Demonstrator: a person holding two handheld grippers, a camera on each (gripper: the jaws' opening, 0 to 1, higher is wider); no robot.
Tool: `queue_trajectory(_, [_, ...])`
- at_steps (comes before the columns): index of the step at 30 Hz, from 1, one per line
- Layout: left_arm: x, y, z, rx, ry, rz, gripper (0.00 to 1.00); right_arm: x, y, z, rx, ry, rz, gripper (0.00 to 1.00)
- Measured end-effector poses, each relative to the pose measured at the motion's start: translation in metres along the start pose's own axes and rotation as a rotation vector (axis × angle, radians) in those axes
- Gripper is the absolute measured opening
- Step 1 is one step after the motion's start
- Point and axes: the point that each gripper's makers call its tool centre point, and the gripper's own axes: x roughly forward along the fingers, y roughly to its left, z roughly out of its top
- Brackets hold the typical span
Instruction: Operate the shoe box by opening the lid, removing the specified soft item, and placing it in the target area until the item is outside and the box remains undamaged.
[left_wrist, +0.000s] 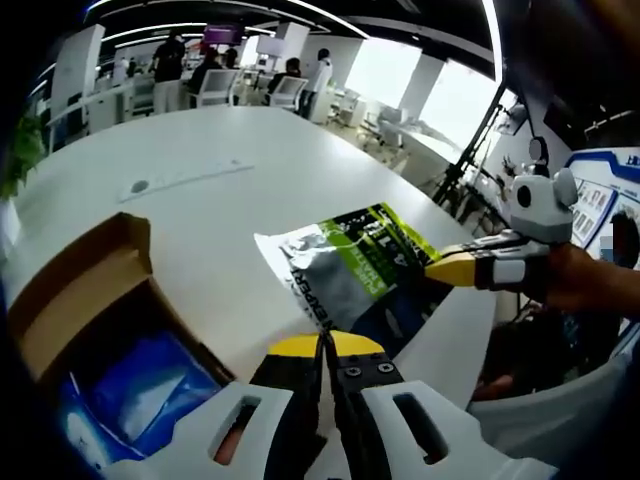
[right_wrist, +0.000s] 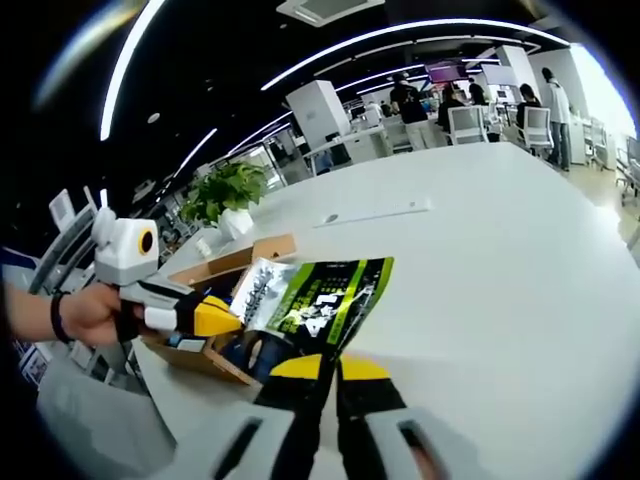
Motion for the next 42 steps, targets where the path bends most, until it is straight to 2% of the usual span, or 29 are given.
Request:
queue_trajectory(12, [0.016,0.001,0.001,-0.004,0.01,-0.016,0.0,0.006,-0.018,-0.003,0.025,0.013,-0.018,0.0])
queue_trajectory(20, [0.02,-0.01,0.0,-0.003,0.016,-0.025,0.0,0.009,-0.03,-0.008,0.039,0.025,-0.028,0.0])
queue_trajectory(23, [0.022,-0.013,0.0,0.003,0.018,-0.026,0.0,0.009,-0.033,-0.008,0.044,0.026,-0.032,0.0])
queue_trajectory(26, [0.025,-0.015,0.0,0.041,0.028,-0.028,0.0,0.01,-0.037,-0.011,0.051,0.032,-0.041,0.0])
queue_trajectory(42, [0.037,-0.009,0.002,0.068,0.044,-0.017,0.0,0.021,-0.05,-0.014,0.051,0.062,-0.043,0.0])
